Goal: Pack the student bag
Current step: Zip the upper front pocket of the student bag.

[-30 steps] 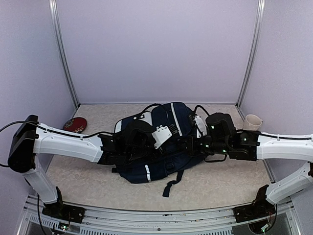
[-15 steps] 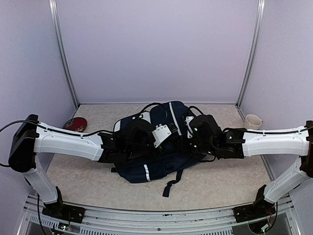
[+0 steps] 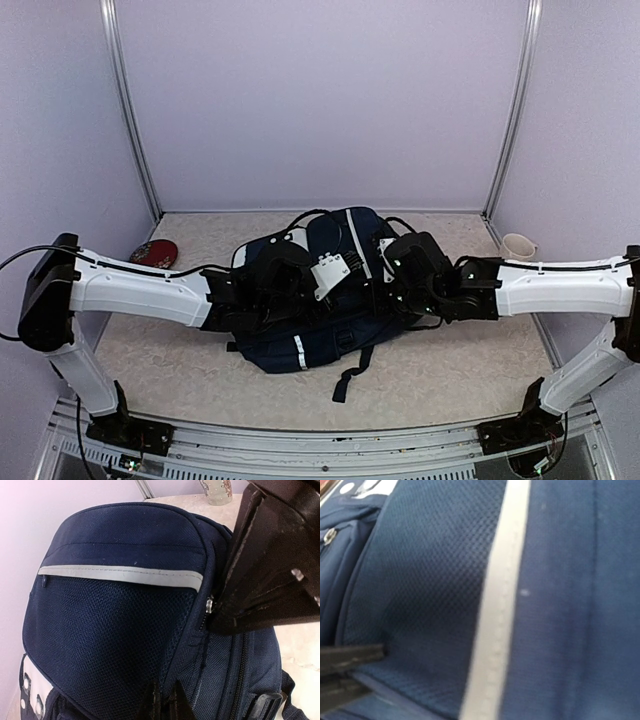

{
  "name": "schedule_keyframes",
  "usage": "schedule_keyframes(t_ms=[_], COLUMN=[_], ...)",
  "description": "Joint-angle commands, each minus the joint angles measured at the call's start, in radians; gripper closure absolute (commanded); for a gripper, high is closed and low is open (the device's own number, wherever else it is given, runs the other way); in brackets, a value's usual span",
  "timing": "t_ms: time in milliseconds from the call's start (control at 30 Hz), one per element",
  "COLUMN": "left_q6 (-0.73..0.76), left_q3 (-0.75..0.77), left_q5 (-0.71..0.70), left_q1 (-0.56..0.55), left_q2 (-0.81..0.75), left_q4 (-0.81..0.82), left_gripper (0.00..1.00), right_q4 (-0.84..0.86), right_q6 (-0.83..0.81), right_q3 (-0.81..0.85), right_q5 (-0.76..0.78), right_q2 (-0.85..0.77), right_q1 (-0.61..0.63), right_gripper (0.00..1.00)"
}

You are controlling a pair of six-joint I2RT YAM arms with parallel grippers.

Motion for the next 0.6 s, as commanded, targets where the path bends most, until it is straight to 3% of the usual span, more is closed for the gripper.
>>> schedule_keyframes(t_ms=[0, 267, 567], left_q6=[-0.001, 0.003, 0.042], left_q3=[-0.038, -0.139, -0.284], left_q5=[-0.048, -0.155, -0.113], left_q1=[0.03, 0.032, -0.003], left_q2=[-0.045, -0.104, -0.266], left_q4=[-0.004, -0.078, -0.066], left_gripper=[1.0, 1.0, 1.0], right_q4=[-0.12, -0.325, -0.351], right_q6=[-0.069, -0.256, -0.449], right_q3=[0.002, 0.036, 0.16], right_q5=[-0.071, -0.18, -0.227], right_q2=[-0.044, -0.118, -0.056], right_q1=[-0.087, -0.316, -0.471], right_gripper=[1.0, 1.0, 1.0])
